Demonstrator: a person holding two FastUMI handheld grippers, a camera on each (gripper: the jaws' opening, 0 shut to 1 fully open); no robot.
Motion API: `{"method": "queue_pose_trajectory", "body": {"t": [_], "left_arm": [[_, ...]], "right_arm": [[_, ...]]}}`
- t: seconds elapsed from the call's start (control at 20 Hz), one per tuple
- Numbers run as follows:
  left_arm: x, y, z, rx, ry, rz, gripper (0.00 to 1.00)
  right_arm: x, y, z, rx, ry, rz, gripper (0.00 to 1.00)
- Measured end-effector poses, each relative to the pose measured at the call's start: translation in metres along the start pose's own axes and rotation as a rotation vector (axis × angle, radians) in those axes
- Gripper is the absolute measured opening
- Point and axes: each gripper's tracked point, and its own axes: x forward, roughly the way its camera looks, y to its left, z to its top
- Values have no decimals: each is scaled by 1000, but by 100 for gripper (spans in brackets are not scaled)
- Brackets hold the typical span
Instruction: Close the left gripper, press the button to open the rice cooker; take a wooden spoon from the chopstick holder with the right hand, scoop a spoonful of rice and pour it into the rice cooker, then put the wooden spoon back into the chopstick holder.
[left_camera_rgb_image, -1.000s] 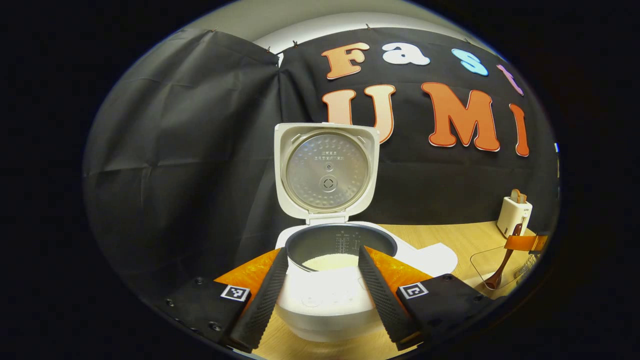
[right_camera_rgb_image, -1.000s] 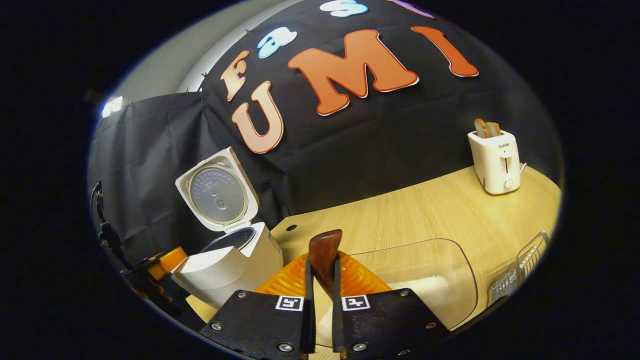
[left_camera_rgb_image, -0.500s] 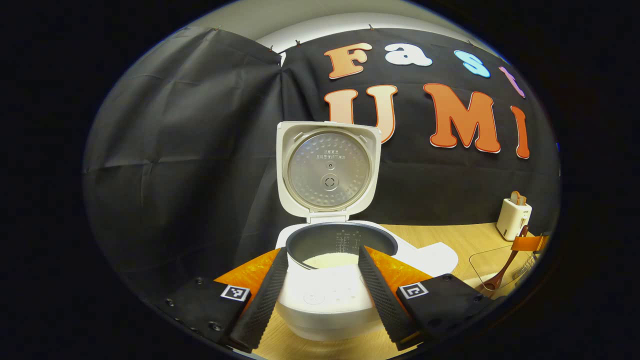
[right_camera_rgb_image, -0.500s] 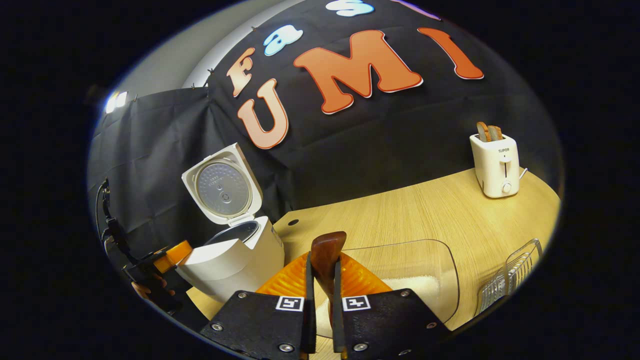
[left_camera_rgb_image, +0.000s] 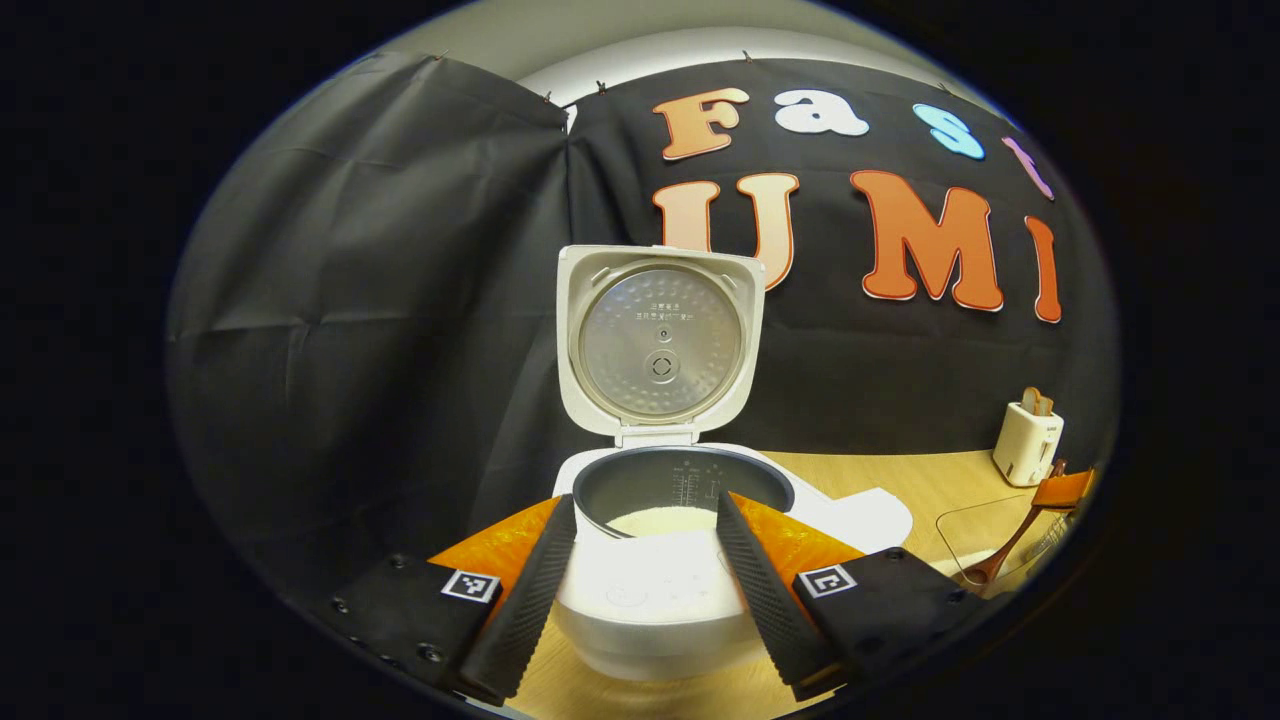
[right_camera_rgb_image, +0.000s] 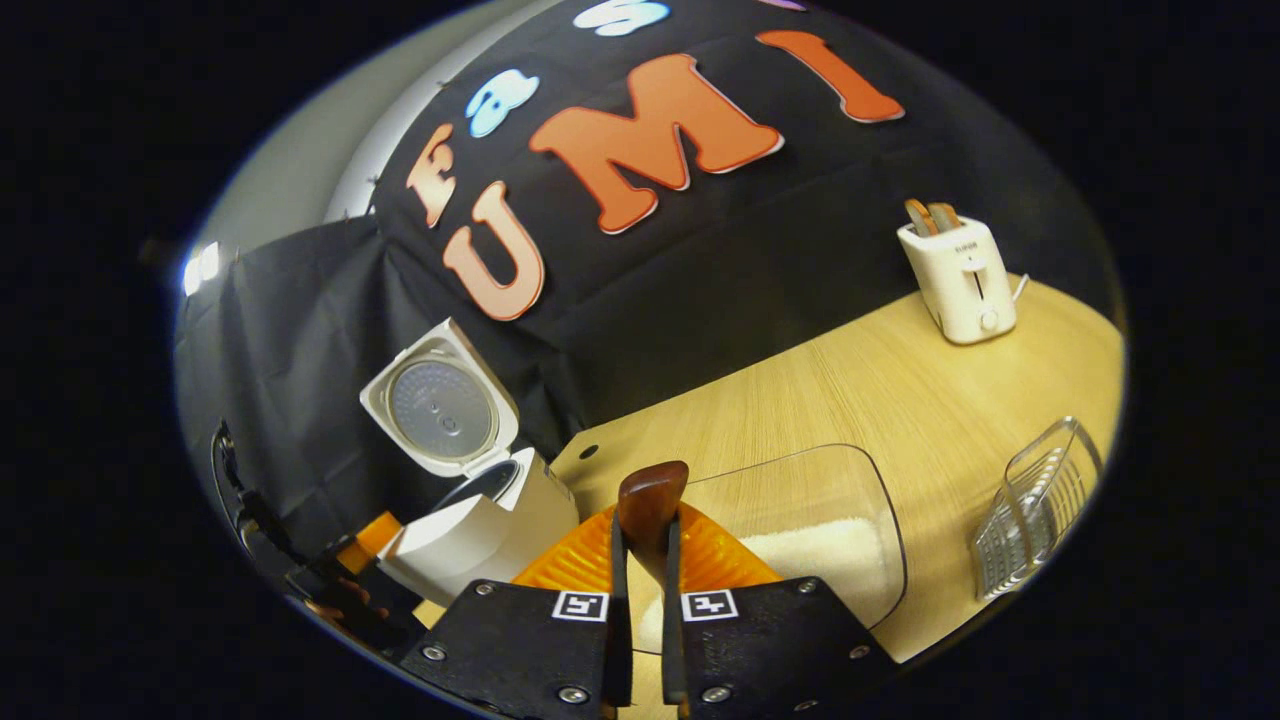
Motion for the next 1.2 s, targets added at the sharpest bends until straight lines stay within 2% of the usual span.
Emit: {"method": "queue_pose_trajectory", "body": {"t": [0.4,0.85,1.2], "left_arm": [[-4,2,5,-6,-12,5,93],[-3,6,5,-24,-7,22,93],[-3,2,7,-46,-3,18,92]], "right_arm": [[11,-13,10,323,-17,48,12],[-2,-49,54,601,-135,25,12],[-4,-53,87,822,-189,71,12]]}}
